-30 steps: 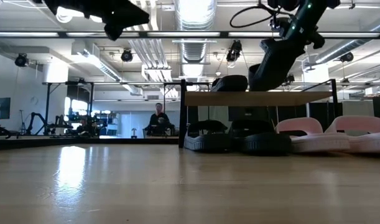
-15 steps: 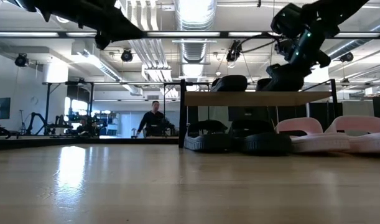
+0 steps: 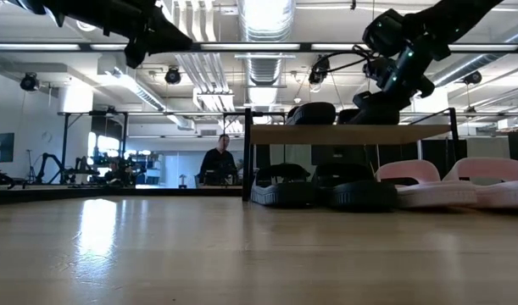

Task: Pick and place slides into the shelf
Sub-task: Put the black slide on the shelf, then adjust the black slides on the shelf

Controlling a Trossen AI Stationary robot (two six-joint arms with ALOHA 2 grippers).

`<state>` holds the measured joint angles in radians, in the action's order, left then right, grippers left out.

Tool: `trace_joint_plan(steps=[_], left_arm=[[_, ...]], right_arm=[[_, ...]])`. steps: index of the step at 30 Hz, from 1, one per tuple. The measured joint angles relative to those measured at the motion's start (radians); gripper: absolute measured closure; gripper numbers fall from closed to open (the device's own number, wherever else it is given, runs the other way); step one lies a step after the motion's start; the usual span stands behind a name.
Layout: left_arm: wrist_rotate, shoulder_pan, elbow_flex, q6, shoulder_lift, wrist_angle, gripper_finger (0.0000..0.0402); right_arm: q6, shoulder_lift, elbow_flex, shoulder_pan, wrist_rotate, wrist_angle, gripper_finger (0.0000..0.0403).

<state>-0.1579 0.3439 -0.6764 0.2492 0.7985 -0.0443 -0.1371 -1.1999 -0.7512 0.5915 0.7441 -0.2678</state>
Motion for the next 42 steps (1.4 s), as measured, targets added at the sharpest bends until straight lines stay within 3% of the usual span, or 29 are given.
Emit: trace_joint_plan(steps=[9, 14, 20, 23, 27, 30, 34, 38, 42], left_arm=[[0.015, 0.001, 0.019, 0.006, 0.004, 0.001, 0.0362], [0.017, 0.002, 0.023, 0.006, 0.006, 0.001, 0.0362], [0.018, 0.002, 0.025, 0.006, 0.011, 0.001, 0.0362], [0.045, 0.002, 0.024, 0.006, 0.011, 0.001, 0.0362], [0.071, 0.002, 0.021, 0.006, 0.010, 0.001, 0.0362], [0.100, 0.002, 0.007, 0.041, 0.012, 0.003, 0.0362], [0.136, 0.004, -0.055, 0.135, 0.039, 0.003, 0.0362], [0.227, 0.036, -0.195, 0.089, 0.128, 0.017, 0.0379], [0.247, 0.104, -0.390, 0.033, 0.292, 0.189, 0.0398]], right_arm=[[-0.036, 0.031, -0.008, -0.040, 0.004, -0.051, 0.0384], [-0.039, 0.065, -0.019, -0.042, -0.059, -0.118, 0.0341], [-0.098, 0.071, -0.036, -0.057, -0.061, -0.204, 0.0270], [-0.089, 0.096, -0.063, -0.077, -0.036, -0.241, 0.0248], [-0.099, 0.144, -0.112, -0.108, 0.073, -0.313, 0.0239], [-0.221, 0.180, -0.176, -0.100, 0.071, -0.432, 0.0251], [-0.441, 0.182, -0.269, 0.004, -0.111, -0.638, 0.0304], [-0.436, 0.139, -0.351, 0.109, -0.246, -0.669, 0.0378], [-0.430, 0.040, -0.445, 0.215, -0.337, -0.710, 0.0390]])
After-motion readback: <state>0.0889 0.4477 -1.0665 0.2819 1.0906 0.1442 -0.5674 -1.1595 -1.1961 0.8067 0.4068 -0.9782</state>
